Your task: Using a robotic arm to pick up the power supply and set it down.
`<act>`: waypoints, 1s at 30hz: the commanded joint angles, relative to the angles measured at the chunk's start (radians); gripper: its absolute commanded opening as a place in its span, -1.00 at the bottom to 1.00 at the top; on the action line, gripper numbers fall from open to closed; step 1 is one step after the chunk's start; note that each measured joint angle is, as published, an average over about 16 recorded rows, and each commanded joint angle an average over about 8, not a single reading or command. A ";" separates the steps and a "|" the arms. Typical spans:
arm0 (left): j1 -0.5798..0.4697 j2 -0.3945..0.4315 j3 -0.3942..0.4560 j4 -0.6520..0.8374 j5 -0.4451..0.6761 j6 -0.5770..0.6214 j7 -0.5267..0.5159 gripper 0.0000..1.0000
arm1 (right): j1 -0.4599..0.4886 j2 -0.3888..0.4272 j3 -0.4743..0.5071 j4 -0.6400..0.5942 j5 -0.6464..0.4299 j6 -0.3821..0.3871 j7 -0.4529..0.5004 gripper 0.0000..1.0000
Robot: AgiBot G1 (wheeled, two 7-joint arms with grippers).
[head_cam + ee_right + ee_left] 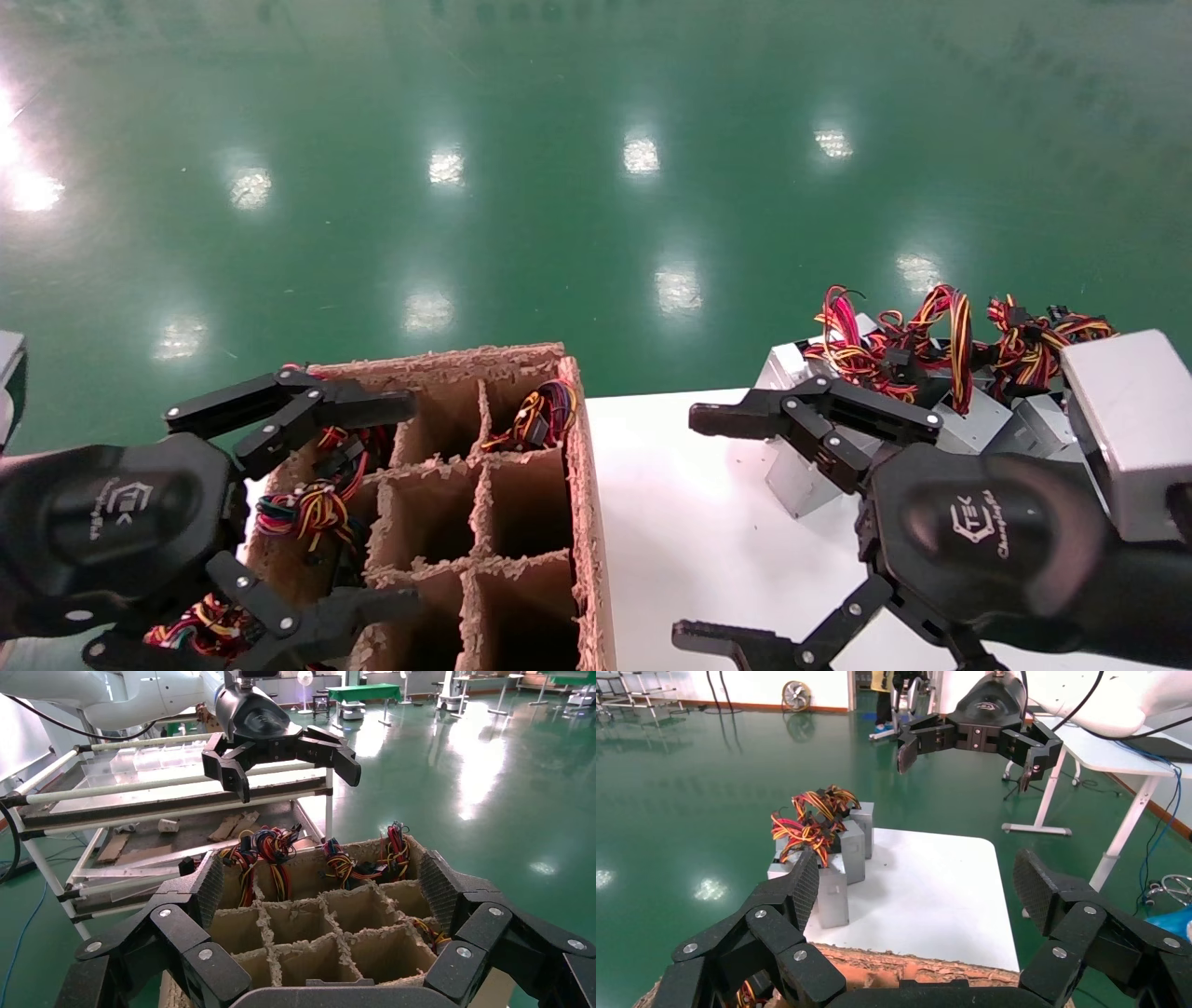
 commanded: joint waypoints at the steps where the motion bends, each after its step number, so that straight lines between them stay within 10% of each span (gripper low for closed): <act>1: 0.000 0.000 0.000 0.000 0.000 0.000 0.000 1.00 | 0.000 0.000 0.000 0.000 0.000 0.000 0.000 1.00; 30: 0.000 0.000 0.000 0.000 0.000 0.000 0.000 1.00 | 0.000 0.000 0.000 0.000 0.000 0.000 0.000 1.00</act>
